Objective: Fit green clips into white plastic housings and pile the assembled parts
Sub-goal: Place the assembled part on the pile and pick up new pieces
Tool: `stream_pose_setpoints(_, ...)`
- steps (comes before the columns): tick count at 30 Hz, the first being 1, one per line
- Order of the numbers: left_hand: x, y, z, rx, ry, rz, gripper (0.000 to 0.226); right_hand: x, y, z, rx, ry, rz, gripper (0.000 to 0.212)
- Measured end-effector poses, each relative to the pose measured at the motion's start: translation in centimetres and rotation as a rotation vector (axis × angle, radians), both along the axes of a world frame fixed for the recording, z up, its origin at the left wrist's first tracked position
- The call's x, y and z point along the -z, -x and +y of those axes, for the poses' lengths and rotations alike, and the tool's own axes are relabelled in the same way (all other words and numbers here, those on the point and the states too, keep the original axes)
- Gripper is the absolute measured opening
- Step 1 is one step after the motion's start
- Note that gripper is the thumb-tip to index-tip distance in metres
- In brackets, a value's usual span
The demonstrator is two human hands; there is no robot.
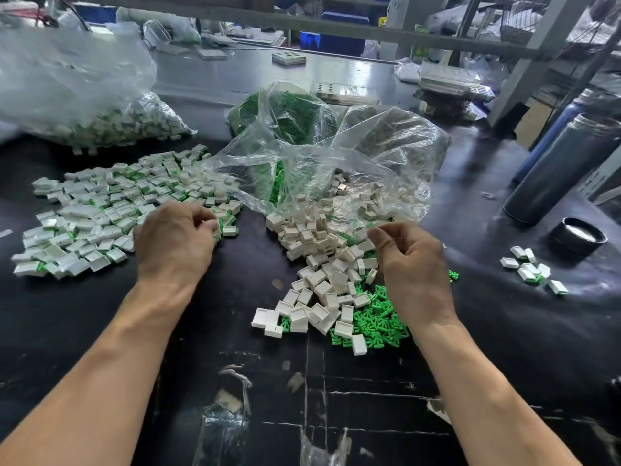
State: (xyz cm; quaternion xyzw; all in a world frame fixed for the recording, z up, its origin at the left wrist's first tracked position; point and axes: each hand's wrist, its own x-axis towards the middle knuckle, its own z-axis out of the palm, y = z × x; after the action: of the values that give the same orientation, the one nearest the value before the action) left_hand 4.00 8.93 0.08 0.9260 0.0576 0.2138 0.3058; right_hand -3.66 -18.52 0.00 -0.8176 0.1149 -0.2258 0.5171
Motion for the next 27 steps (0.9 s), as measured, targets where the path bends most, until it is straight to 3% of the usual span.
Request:
stream_pose_setpoints(7, 0.6, -0.6, 0.9, -0.081, -0.062, 0.009, 0.010, 0.1, 0.0, -0.8, 0.067, 0.112, 0.079, 0.023)
stream_pose_setpoints(15, 0.1, -0.1, 0.6, -0.091, -0.120, -0.044, 0.016, -0.1, 0.0, -1.8, 0.071, 0.217, 0.178, 0.023)
stream_pose_setpoints(17, -0.3, 0.5, -0.5, 0.016, -0.081, -0.083, 0.014, -0.3, 0.0, -2.3, 0.070, 0.242, 0.229, 0.020)
stream_pose_setpoints(21, 0.0, 2.4, -4.0, 0.342, 0.053, 0.030, 0.008, -0.7, 0.0, -3.4, 0.112, 0.356, 0.359, 0.016)
stream_pose_setpoints(27, 1.6, 3.2, -6.7, 0.423, -0.030, 0.080, 0.025, -1.4, 0.0, -5.1, 0.150, 0.408, 0.479, 0.009)
